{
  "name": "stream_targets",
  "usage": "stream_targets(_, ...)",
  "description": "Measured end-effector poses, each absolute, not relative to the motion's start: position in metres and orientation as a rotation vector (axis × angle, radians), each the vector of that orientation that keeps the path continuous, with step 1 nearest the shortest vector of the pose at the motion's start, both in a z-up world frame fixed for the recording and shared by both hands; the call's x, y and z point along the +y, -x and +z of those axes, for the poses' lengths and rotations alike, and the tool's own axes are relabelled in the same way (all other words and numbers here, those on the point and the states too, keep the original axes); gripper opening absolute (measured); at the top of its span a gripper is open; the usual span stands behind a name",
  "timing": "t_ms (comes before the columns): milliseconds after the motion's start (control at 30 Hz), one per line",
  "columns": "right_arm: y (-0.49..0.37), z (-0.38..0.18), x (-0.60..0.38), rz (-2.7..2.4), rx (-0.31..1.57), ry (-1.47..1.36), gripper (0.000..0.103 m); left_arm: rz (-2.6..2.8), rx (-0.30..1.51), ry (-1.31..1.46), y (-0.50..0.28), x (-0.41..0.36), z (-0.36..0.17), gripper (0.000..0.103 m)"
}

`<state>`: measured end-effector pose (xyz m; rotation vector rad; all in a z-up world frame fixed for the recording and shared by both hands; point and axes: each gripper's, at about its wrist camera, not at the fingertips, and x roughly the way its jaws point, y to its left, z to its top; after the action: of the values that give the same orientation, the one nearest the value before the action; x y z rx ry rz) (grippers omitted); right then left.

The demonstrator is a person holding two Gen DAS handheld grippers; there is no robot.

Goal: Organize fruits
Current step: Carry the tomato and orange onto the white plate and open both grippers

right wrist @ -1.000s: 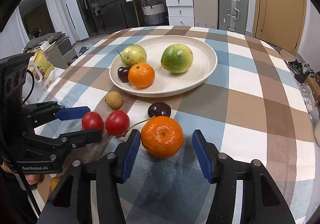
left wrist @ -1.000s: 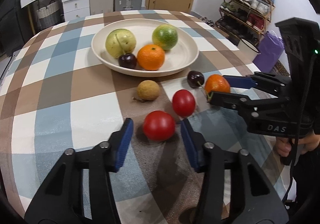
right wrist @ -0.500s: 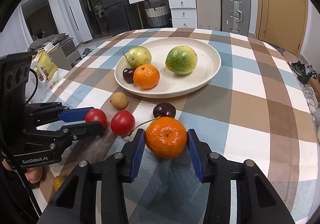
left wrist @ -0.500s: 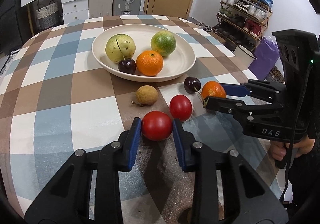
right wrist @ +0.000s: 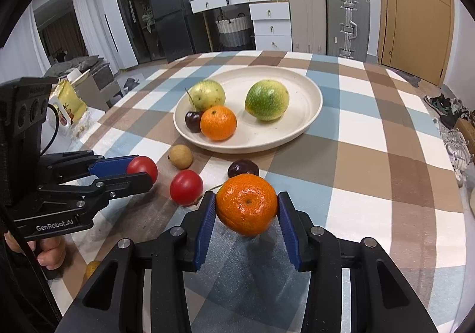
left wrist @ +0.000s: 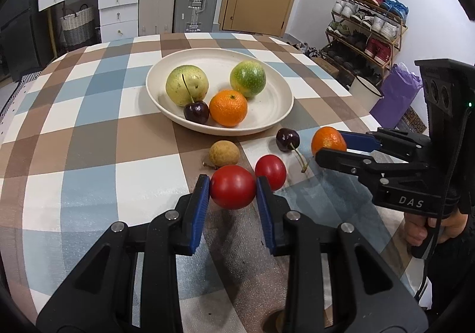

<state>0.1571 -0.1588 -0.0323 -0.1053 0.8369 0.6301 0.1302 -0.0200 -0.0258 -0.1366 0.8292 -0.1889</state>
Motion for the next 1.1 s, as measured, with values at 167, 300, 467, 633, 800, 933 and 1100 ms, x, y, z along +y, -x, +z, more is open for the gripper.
stream_targets(167, -0.152, -0.016, -0.166, 0.637, 0.799, 0.089, 0.042, -0.167, 0.805, 0.122, -0.128, -0.021, -0.015, 0.029)
stream_targets(300, -0.15, -0.004, -0.169, 0.639, 0.776, 0.082, 0.042, -0.152, 0.788, 0.12, -0.127, -0.021, -0.007, 0.029)
stream_targets(467, -0.148, 0.014, -0.175, 0.645, 0.745, 0.059, 0.042, -0.129, 0.765, 0.124, -0.126, -0.019, 0.005, 0.029)
stream_targets(633, -0.15, 0.03, -0.18, 0.648, 0.717, 0.041, 0.042, -0.105, 0.735, 0.128, -0.128, -0.017, 0.02, 0.029)
stream_targets(800, -0.156, 0.044, -0.18, 0.649, 0.694, 0.037, 0.042, -0.084, 0.704, 0.121, -0.132, -0.014, 0.034, 0.029)
stream_targets(933, -0.162, 0.053, -0.178, 0.649, 0.679, 0.035, 0.042, -0.072, 0.691, 0.126, -0.14, -0.01, 0.042, 0.029)
stream_targets(1100, -0.171, 0.059, -0.174, 0.646, 0.673, 0.042, 0.042, -0.056, 0.676, 0.131, -0.15, -0.005, 0.049, 0.029)
